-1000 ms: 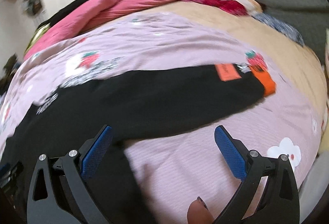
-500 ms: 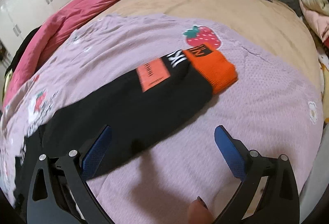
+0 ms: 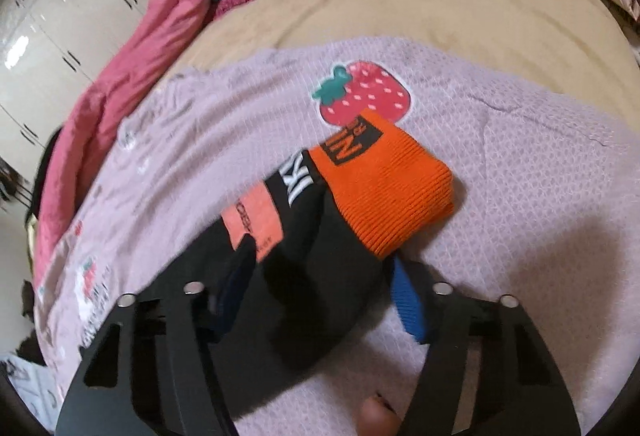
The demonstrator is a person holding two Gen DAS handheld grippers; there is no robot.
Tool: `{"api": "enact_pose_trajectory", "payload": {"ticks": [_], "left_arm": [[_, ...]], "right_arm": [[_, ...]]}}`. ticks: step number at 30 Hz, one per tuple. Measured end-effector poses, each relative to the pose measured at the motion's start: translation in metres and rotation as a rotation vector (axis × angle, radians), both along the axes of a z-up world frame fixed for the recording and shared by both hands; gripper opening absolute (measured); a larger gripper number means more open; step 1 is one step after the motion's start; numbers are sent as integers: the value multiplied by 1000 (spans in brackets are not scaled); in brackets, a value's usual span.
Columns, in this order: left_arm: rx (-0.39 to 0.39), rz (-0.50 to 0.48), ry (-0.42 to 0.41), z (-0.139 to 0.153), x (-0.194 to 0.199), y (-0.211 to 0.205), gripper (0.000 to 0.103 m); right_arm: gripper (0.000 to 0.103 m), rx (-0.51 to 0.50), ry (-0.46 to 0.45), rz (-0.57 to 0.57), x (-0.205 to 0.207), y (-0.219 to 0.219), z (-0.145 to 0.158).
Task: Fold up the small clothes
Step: 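Move the right tool to the orange-cuffed sleeve and grasp the cuff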
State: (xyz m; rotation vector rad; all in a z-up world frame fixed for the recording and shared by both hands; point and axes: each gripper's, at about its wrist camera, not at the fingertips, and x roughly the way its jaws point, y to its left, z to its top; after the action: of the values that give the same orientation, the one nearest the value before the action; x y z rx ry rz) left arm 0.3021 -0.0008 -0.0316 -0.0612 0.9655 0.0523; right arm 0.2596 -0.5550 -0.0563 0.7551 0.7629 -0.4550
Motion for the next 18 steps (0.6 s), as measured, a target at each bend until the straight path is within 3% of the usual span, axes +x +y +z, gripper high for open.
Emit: {"api": "enact_pose_trajectory", "payload": {"ticks": [2,4,10,18], "left_arm": [[-22,3,-11,6,-2,2,95],[-50,3,-31,14,-4,5,95],[-85,19,-75,38,-13,7,95],[-160,15,-126,66,-26,15,95]], "right_arm": [[18,-4,-54,19,-2,-1,8],[13,8,-130,54,-5,0,21],[12,-36,-286,173,-11,31,67],[12,-82,-393,346,-17,96,111]]}}
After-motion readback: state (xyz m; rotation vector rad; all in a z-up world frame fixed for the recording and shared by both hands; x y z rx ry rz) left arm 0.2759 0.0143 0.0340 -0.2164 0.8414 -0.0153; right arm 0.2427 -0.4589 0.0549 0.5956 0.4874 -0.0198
